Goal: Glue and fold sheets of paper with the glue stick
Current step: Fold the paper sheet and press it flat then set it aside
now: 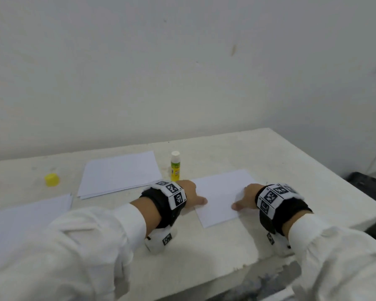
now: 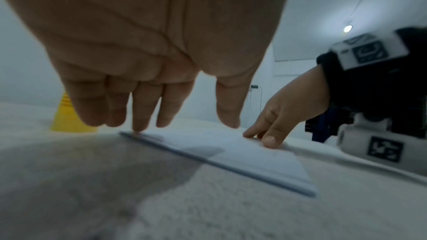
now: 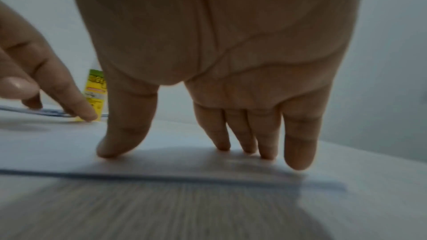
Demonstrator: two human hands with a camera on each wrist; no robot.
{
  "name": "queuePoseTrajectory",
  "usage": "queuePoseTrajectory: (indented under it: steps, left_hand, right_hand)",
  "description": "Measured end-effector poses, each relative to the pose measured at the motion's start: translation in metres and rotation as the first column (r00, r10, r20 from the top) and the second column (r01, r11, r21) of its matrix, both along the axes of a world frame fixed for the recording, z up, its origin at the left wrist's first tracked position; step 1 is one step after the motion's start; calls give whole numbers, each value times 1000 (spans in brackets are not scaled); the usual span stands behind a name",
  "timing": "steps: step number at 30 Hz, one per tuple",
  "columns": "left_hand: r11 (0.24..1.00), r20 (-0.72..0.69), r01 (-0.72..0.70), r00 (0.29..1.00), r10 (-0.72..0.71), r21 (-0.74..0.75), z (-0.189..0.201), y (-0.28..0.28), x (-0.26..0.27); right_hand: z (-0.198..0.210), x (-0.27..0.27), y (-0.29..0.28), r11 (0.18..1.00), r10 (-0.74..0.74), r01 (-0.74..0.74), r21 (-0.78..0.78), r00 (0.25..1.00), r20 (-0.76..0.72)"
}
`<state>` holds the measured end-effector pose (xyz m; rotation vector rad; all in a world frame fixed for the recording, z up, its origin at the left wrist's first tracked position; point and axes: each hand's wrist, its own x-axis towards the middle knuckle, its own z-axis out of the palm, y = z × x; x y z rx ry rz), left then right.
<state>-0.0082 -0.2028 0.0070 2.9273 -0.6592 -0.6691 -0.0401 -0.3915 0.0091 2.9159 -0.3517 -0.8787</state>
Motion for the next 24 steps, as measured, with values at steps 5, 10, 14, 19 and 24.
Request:
queuePoseTrajectory:
  steps: [5,10,14,19,24]
  left_hand:
    - [991,74,-6,997,-4,136,-11,-20,3]
    - [984,66,-73,996,63,161,-7,-29,5]
    - [982,71,-51,997,39,179,-4,-33,3]
    - [979,81,-34,997,19,199,1,-34,-1]
    - [979,67,-15,998,2,203,6,-35,-4]
  right_hand:
    - [-18,1,-12,997,-59,56,53,996,60]
    - [-26,7,-12,998,-57,55,35,997,53]
    - [-26,9,-11,999,-49,48,10,998,33]
    - [-45,31,-17,997,62,-62,-34,998,-14]
    - [-27,13,-7,997,47,-44,-67,998,39]
